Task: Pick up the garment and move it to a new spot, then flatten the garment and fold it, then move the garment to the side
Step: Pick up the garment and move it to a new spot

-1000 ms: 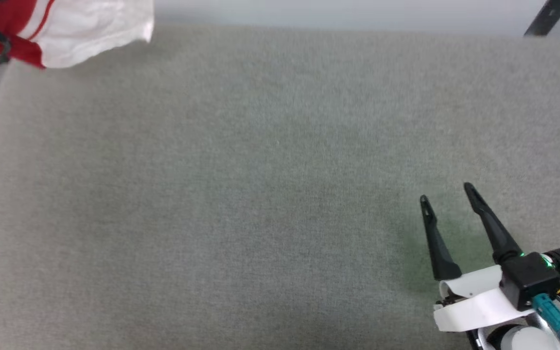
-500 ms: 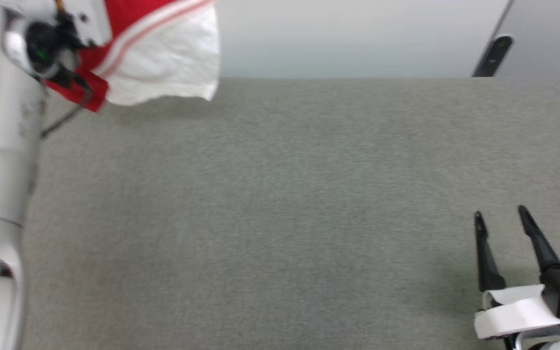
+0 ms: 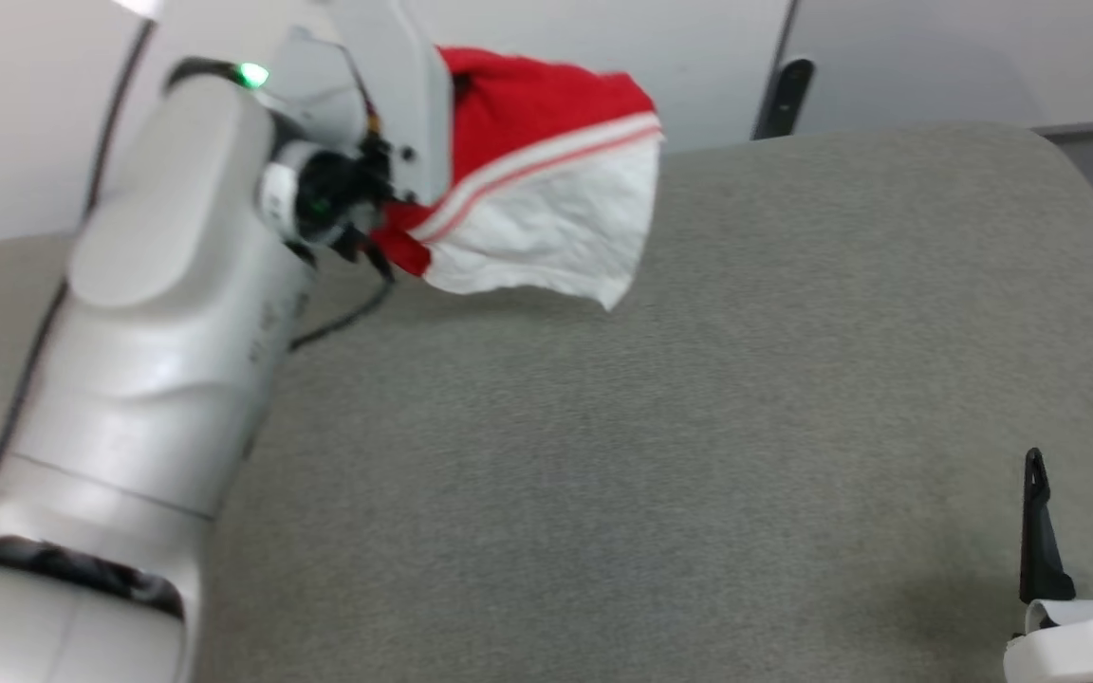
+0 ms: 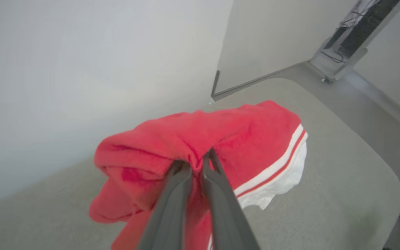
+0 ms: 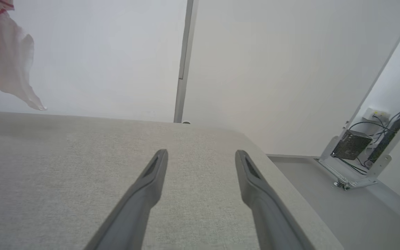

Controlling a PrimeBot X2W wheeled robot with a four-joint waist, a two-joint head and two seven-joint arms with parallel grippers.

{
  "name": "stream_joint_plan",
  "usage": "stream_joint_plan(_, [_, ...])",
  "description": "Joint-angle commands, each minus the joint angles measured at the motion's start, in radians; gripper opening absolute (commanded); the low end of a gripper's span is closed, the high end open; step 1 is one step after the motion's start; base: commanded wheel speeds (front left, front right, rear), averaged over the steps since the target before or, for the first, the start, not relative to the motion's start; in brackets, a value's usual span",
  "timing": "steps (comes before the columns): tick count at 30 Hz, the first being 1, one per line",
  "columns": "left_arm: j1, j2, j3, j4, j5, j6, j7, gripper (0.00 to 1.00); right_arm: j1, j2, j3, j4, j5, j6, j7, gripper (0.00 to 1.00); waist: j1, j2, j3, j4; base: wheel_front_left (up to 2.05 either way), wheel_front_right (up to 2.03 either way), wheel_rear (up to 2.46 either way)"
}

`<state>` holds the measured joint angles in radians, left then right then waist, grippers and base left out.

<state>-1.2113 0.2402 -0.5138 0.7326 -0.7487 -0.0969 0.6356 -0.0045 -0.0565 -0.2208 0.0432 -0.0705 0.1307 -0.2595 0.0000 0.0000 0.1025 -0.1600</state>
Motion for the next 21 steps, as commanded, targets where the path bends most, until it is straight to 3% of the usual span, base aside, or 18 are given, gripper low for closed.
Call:
stream_joint_plan(1, [0.039,-0.011,-0.007,-0.025,-0.012,0.001,0.007,0.0,0.013,0.004,-0.004,0.0,0.007,0.0,-0.003,1.0,0.0,0.0,0.009,-0.051,0.0,0.0,0.0])
stream_joint_plan(8, [0.153,-0.005,-0.038,-0.112,-0.029,-0.009,0.027,0.0,0.002,0.007,0.017,0.0,0.025,0.0,-0.006,1.0,0.0,0.0,0.041,-0.087,0.0,0.0,0.0])
stream_joint_plan(21, [0.369,0.094,-0.11,-0.246,-0.057,-0.015,0.115,0.0,-0.027,0.007,0.029,0.028,0.082,0.0,-0.007,1.0,0.0,0.0,0.094,-0.095,0.0,0.0,0.0])
